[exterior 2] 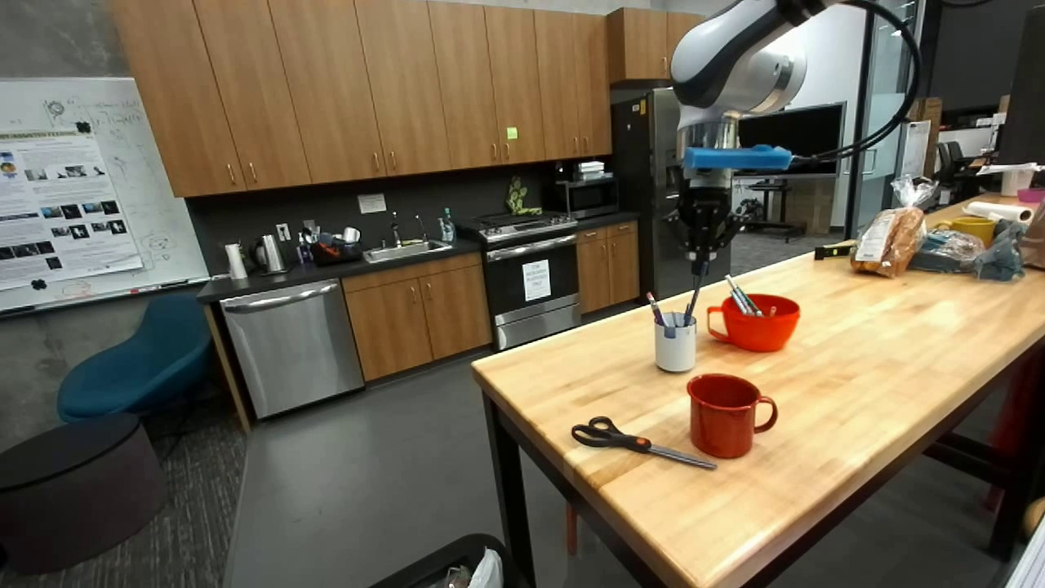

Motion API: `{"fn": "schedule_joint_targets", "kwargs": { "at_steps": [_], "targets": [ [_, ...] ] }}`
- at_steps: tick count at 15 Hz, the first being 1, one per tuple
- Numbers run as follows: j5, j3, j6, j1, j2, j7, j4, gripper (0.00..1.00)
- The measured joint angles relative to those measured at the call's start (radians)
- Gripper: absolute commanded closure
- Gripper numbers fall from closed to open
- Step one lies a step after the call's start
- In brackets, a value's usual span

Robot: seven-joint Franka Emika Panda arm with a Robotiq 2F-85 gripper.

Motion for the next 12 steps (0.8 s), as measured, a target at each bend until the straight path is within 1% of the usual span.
{"fn": "schedule_joint_targets", "kwargs": {
  "at_steps": [1, 5, 7, 10, 12],
  "targets": [
    [0.0, 0.001, 0.004, 0.001, 0.008, 0.0, 0.002, 0.63],
    [0.0, 0.001, 0.04, 0.002, 0.027, 0.003, 0.01, 0.37],
    [-0.007, -0.001, 0.09, -0.001, 0.028, 0.016, 0.011, 0.23],
    [-0.058, -0.002, 0.18, -0.012, 0.03, 0.073, 0.011, 0.03],
    [-0.124, -0.002, 0.239, -0.022, 0.035, 0.132, 0.01, 0.0]
  ]
}}
